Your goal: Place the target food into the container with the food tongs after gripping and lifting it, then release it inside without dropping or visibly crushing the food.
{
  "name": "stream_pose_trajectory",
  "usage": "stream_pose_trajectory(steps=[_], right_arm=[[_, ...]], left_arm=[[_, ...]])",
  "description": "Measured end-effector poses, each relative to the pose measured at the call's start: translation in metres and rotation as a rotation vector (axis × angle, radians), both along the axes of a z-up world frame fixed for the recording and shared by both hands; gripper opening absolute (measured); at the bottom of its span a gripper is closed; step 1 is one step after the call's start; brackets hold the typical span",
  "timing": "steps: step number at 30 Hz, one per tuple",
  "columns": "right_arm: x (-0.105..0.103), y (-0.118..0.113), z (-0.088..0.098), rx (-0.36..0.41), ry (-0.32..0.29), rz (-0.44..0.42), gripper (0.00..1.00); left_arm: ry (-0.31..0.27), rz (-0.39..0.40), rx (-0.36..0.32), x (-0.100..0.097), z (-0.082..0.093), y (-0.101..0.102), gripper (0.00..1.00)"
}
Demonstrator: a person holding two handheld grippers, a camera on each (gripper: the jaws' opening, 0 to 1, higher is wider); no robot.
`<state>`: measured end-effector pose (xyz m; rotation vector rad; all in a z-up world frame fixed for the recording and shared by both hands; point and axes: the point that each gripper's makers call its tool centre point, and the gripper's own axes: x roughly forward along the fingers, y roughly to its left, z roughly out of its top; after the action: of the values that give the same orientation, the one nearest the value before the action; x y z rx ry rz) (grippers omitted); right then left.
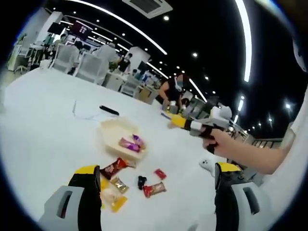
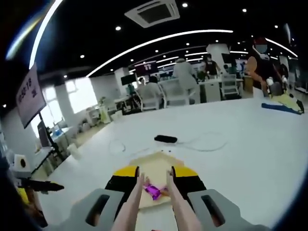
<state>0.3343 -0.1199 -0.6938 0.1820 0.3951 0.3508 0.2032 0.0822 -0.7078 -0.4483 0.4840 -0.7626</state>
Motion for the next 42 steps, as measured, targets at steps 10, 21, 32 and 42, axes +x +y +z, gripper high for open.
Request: stream_pose_trajectory(steps=[10,21,32,42], right_arm=[[-0.014,-0.001,-0.007,-0.005,0.013,0.014,0.26],[-0.028,-0.003,-0.019,0.014,0.037,0.014,0.26],[-0.041,-0.005,-0.026,0.016,0.056,0.019,0.26],[-0.047,-0.002,-0.033,0.022,0.072,0.013,0.26]], left_arm=[[0.0,0.001,-0.004,-0.002,0.003,-0.003,0.99],[0.011,0.005,0.003,-0.006,0.003,-0.001,0.99],[0.008,-0.013,0.006,-0.008,0.004,-0.009,0.99],[0.012,-0.011,0.008,-0.006,0.003,-0.004,0.99]])
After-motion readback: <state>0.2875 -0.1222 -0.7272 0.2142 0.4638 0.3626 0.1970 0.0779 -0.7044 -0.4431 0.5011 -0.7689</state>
